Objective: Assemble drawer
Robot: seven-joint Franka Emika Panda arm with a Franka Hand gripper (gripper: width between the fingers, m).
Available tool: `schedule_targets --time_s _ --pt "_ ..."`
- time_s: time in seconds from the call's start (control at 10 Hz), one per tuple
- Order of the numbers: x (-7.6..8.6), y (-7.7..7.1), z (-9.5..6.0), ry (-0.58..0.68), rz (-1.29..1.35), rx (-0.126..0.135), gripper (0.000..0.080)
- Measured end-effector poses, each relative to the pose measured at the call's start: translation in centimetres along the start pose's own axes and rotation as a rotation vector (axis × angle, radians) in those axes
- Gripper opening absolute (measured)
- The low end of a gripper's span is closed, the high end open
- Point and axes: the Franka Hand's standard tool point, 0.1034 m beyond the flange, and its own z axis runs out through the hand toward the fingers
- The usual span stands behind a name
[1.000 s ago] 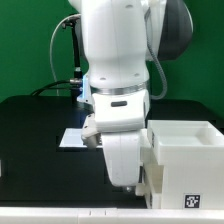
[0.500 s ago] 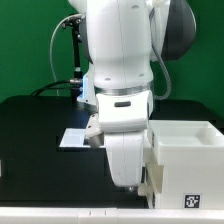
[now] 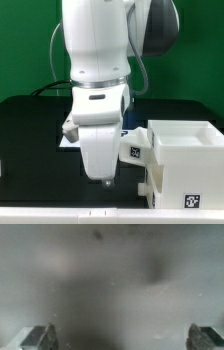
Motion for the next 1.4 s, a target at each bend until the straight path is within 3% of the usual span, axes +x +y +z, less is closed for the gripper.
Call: schedule_targets --time_s 1.4 --pt "0.14 -0.49 -0.29 -0.004 0.073 -0.002 0.0649"
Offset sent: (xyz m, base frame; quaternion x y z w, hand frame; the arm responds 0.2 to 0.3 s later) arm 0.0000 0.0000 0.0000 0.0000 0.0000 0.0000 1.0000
